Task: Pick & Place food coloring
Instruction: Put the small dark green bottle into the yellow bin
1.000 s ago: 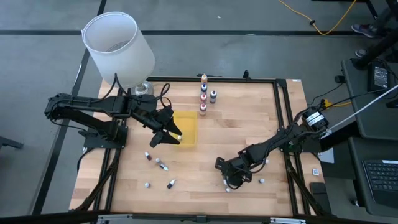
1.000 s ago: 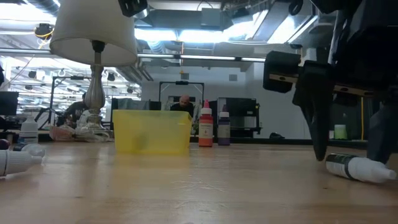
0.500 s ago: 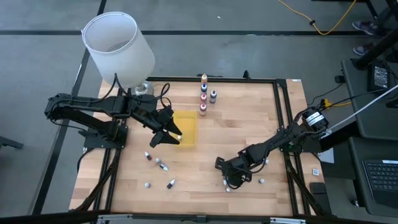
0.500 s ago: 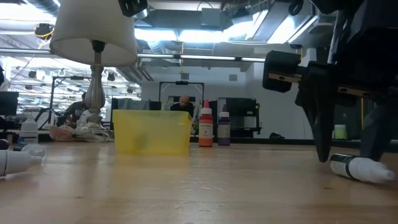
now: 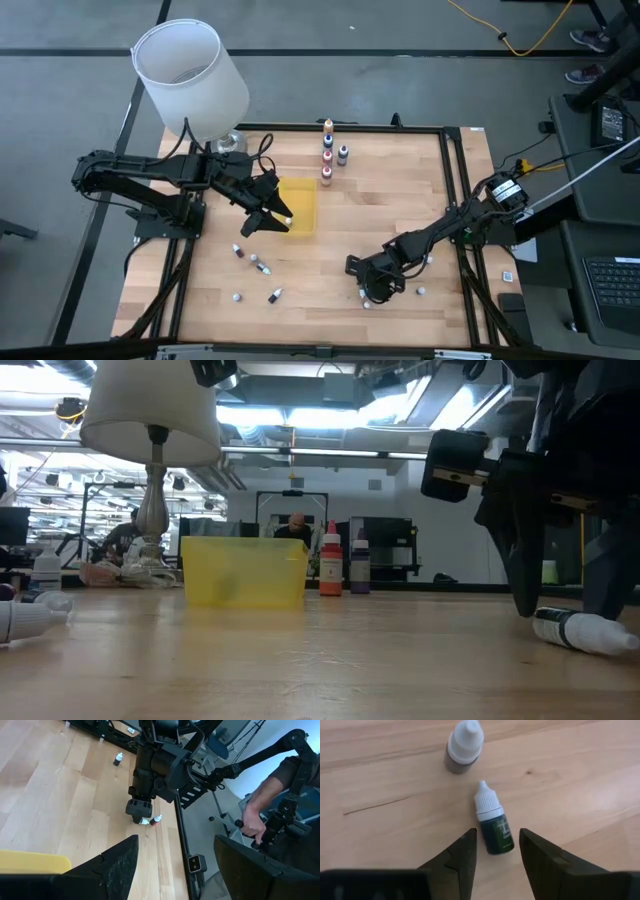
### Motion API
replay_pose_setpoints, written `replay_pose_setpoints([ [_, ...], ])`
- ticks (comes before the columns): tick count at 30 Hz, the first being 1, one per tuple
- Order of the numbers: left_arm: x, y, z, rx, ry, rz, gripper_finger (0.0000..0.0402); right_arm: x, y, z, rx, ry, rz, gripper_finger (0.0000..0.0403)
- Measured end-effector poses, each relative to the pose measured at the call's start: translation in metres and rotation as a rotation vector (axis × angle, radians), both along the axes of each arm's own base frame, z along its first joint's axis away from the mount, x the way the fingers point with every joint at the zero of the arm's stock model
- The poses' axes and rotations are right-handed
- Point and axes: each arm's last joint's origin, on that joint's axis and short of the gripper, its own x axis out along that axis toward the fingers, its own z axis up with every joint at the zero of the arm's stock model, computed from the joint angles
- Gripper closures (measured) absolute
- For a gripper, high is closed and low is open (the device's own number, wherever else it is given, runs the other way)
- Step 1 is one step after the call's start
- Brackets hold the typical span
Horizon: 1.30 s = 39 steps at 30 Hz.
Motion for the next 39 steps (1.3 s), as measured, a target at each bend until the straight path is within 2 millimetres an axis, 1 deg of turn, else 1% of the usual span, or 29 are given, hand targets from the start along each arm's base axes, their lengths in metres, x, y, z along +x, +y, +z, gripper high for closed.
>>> replay_pose_setpoints([
  [8, 0.0000, 0.0000, 0.0000, 0.000, 0.000, 0.000, 0.0148, 0.0002, 0.0015, 0.0008, 0.040, 0.007, 0.023, 0.0254],
  [18, 0.0000, 0.0001, 0.0000, 0.001, 0.000, 0.000, 0.0148, 0.0003, 0.0016, 0.0007, 0.044, 0.009, 0.017, 0.0254],
  [23, -0.0002, 0.0000, -0.0003, 0.007, 0.001, -0.004, 0.0148, 0.0027, 0.0025, -0.0071, 0.041, 0.020, 0.013, 0.0254],
  [35, -0.0021, -0.0003, -0.0038, 0.007, 0.040, -0.020, 0.0148, 0.0049, -0.0012, -0.0078, 0.048, 0.024, -0.002, 0.0254],
  [39, -0.0021, -0.0004, -0.0038, 0.007, 0.040, -0.020, 0.0148, 0.0056, -0.0029, -0.0081, 0.064, 0.041, -0.046, 0.0269],
])
